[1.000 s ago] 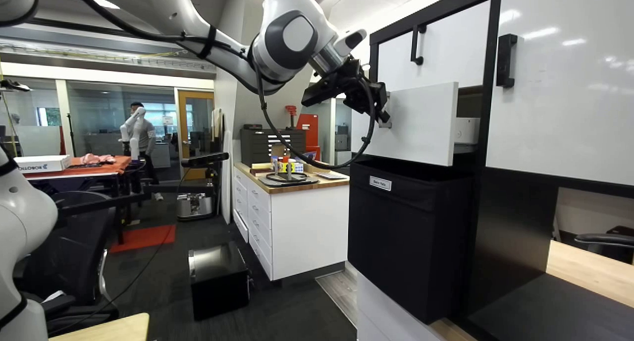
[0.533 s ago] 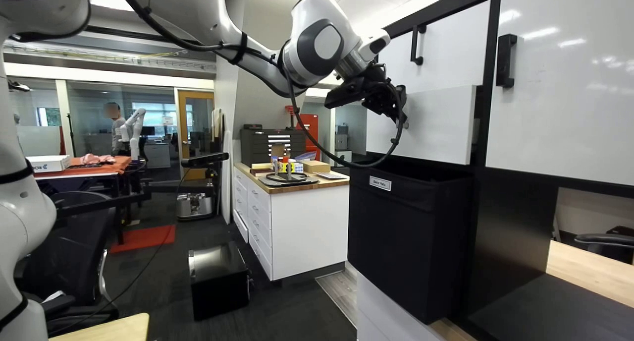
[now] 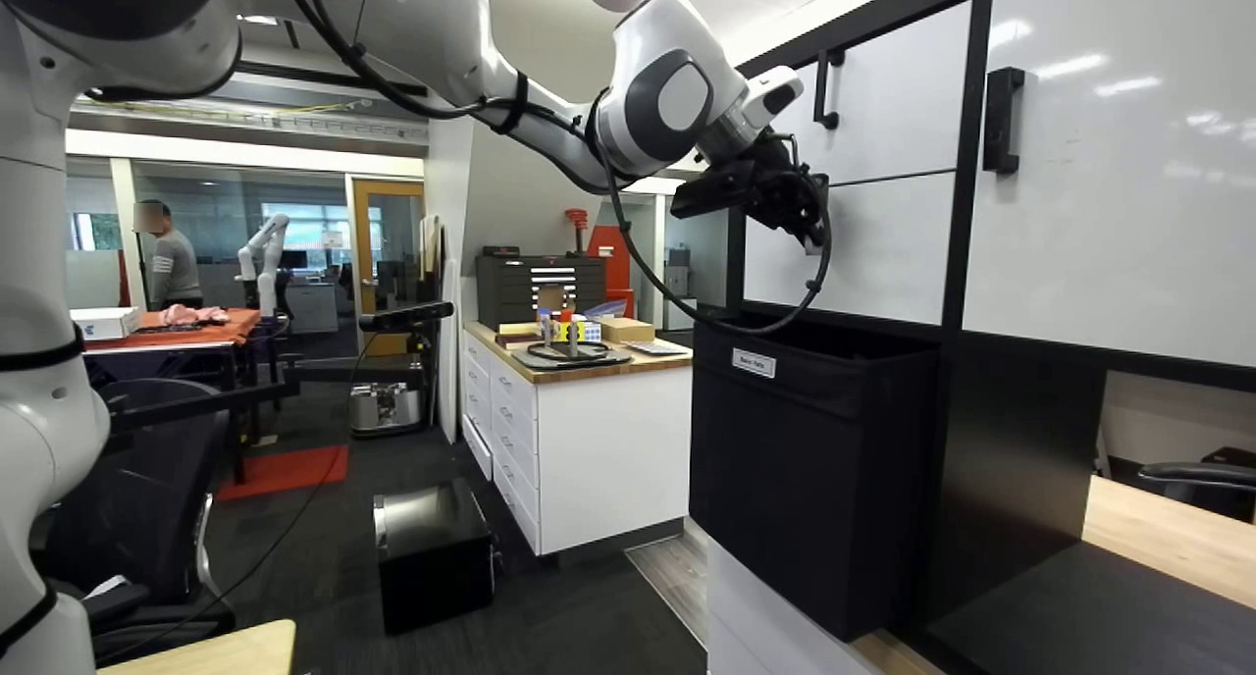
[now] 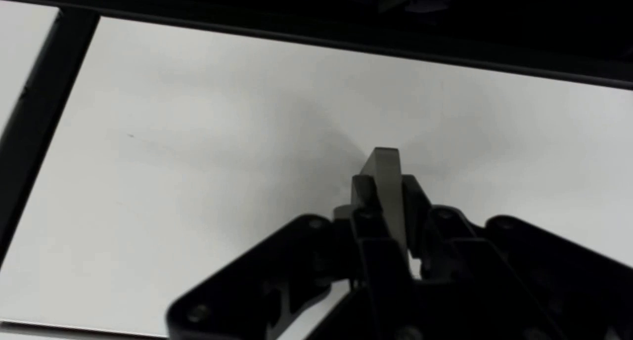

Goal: Push the open drawer closed

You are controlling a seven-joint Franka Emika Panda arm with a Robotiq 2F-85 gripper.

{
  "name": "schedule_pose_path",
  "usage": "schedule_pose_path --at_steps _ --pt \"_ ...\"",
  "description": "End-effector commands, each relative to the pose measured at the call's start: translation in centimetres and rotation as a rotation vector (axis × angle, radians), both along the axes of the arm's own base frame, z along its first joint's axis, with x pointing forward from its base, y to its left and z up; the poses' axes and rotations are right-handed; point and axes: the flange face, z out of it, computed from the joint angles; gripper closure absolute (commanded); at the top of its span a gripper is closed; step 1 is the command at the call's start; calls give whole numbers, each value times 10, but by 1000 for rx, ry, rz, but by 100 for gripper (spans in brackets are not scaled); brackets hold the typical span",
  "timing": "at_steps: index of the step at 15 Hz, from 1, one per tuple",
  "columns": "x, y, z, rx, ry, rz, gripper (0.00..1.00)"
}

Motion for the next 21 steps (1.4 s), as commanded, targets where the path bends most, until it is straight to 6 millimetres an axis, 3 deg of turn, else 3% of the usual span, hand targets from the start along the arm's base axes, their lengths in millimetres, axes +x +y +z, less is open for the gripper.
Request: schedule_pose_path --at_steps 1,9,12,19,20,21 --pt "6 -20 -5 -31 44 -14 53" --pt "-34 -21 15 -46 167 -20 2" --pt "-47 -20 20 -14 248 -8 0" --pt "-70 -25 -7 54 451 -22 0" --pt "-52 -22 -4 45 412 -25 0" --pt "-53 -23 -8 45 427 -27 0"
